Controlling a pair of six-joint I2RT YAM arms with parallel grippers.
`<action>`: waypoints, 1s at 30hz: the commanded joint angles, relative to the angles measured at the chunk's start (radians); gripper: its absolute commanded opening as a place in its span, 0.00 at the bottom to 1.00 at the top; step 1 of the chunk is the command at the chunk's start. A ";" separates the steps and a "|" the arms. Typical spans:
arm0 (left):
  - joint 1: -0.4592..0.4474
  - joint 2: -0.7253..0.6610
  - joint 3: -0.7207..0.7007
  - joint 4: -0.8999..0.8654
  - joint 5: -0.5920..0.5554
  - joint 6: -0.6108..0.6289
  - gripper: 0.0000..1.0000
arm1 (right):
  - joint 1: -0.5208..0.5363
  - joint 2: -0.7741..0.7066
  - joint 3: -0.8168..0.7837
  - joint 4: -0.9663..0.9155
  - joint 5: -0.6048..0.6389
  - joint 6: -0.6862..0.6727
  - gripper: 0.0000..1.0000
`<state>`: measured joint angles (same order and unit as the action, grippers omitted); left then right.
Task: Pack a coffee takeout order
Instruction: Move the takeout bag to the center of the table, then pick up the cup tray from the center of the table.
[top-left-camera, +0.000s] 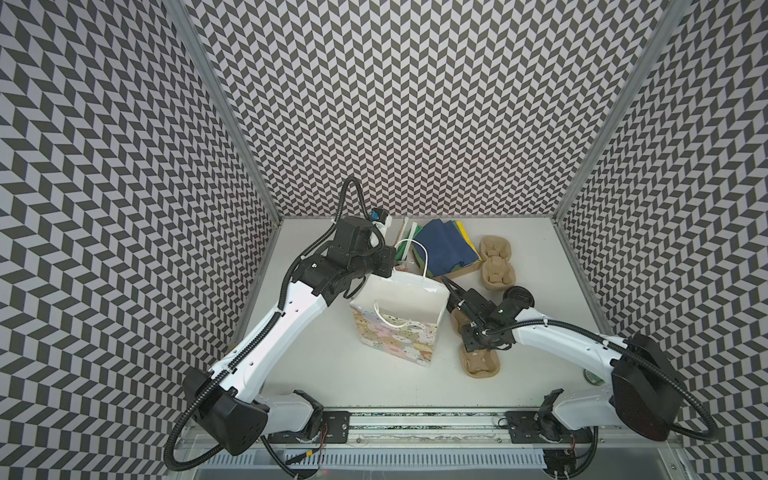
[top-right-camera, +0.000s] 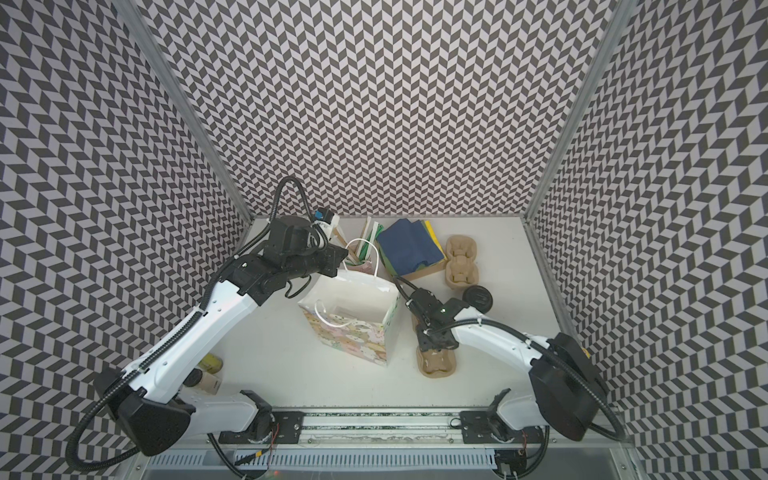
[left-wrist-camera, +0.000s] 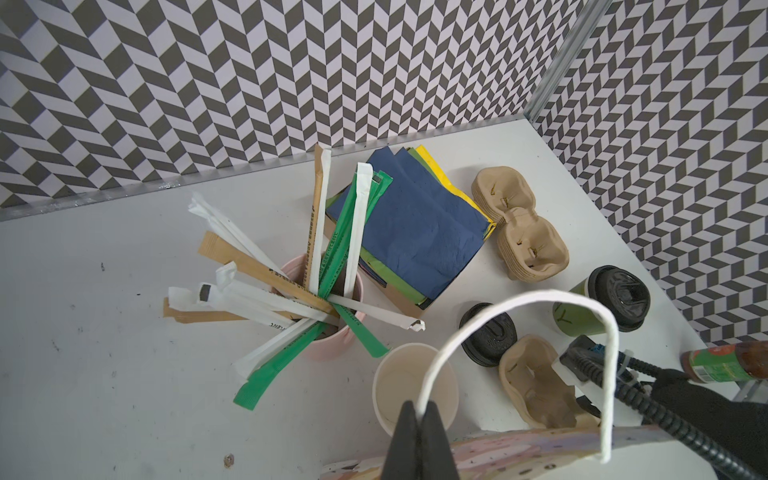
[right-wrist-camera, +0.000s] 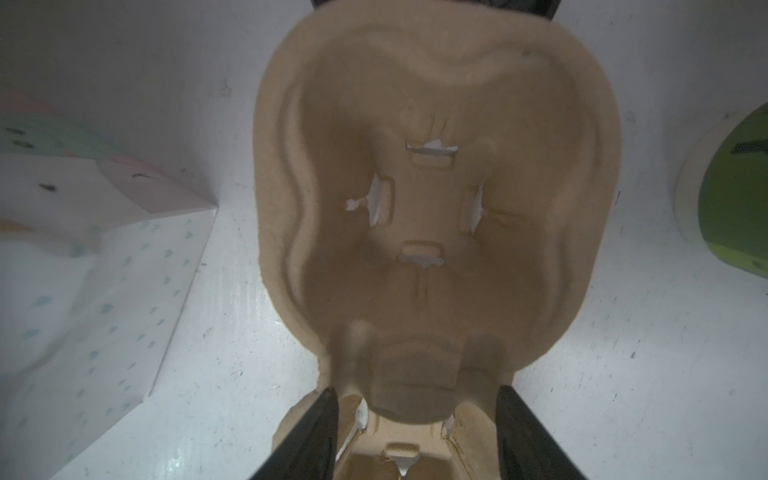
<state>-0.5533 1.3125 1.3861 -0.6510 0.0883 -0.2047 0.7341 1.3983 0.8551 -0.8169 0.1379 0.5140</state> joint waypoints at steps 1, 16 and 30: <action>-0.010 -0.039 -0.008 0.022 -0.022 0.019 0.07 | -0.019 0.008 -0.005 0.008 0.009 -0.005 0.56; -0.017 -0.120 -0.018 0.061 -0.025 0.011 0.37 | -0.045 0.043 -0.010 0.026 -0.040 -0.029 0.51; -0.018 -0.261 -0.049 0.119 -0.067 -0.026 0.48 | -0.010 -0.050 -0.001 0.018 0.021 0.008 0.54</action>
<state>-0.5632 1.0721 1.3441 -0.5682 0.0341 -0.2237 0.7170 1.3838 0.8555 -0.7929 0.1345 0.5007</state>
